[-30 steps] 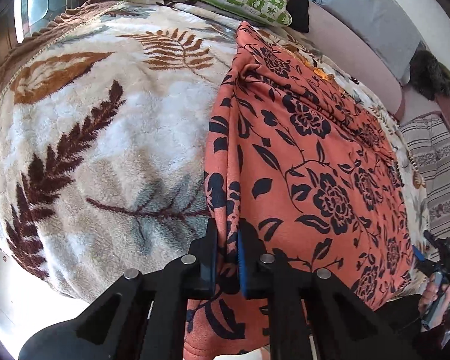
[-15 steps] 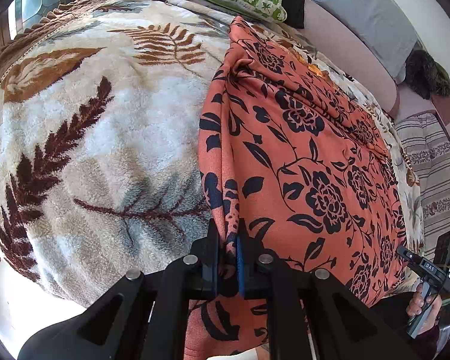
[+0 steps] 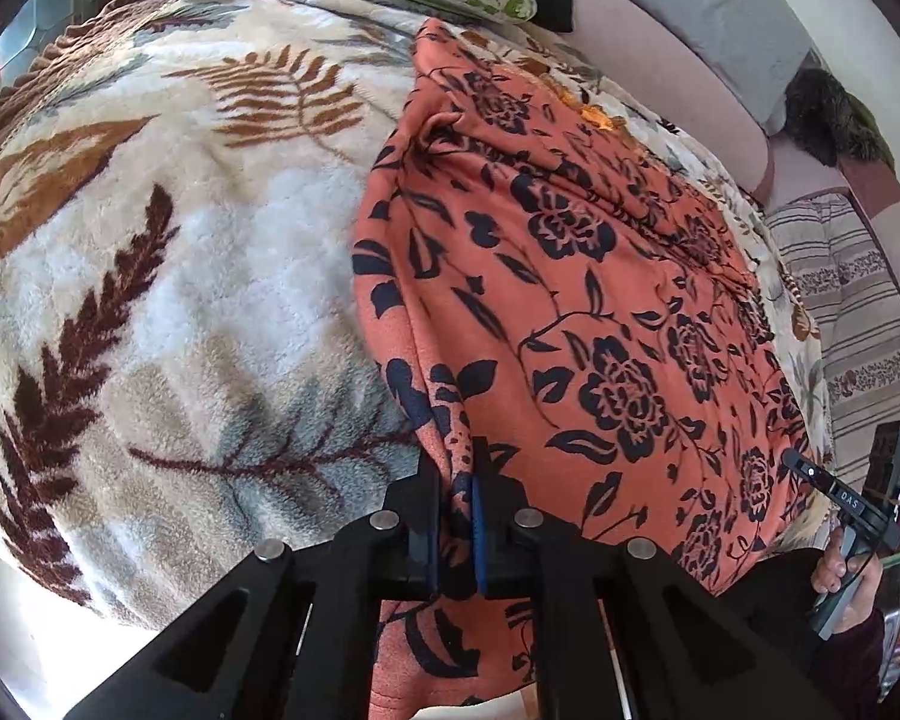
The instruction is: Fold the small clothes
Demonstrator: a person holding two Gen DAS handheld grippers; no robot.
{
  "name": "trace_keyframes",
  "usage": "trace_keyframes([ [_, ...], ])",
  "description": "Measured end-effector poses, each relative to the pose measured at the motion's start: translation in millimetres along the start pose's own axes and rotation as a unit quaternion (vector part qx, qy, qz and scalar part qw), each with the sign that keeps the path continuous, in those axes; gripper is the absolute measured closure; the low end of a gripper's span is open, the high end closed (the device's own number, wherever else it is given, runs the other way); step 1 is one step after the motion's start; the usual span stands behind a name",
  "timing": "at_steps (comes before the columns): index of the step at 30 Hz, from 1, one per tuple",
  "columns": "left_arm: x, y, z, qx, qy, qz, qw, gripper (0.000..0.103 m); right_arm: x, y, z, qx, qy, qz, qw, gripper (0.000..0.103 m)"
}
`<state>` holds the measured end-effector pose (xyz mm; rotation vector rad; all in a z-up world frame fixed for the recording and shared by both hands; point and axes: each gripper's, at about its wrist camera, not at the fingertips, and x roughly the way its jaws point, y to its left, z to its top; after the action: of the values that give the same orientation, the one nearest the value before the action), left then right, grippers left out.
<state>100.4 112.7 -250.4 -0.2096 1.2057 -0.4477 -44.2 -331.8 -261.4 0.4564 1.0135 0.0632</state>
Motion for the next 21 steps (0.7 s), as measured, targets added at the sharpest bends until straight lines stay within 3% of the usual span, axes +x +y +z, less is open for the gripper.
trace_keyframes([
  [6, -26, -6, 52, 0.009, -0.023, -0.051, 0.9984, 0.095, -24, 11, 53, 0.026, -0.059, 0.081, 0.995, 0.095],
  [11, -22, -11, 143, 0.000, -0.039, -0.065, 0.9971, 0.095, -20, 2, 134, 0.068, -0.115, 0.102, 0.986, 0.096],
  [15, 21, -13, 236, -0.030, -0.044, -0.047, 0.9975, 0.091, 14, -27, 210, 0.125, -0.150, 0.097, 0.976, 0.096],
  [17, 58, -3, 268, -0.060, -0.036, -0.034, 0.9969, 0.089, 43, -48, 241, 0.158, -0.153, 0.078, 0.972, 0.093],
  [20, 117, 27, 276, -0.133, 0.006, -0.023, 0.9908, 0.082, 102, -79, 262, 0.200, -0.101, 0.054, 0.973, 0.091],
  [21, 121, 33, 272, -0.140, -0.009, -0.041, 0.9892, 0.082, 118, -88, 261, 0.212, -0.084, 0.046, 0.973, 0.089],
])
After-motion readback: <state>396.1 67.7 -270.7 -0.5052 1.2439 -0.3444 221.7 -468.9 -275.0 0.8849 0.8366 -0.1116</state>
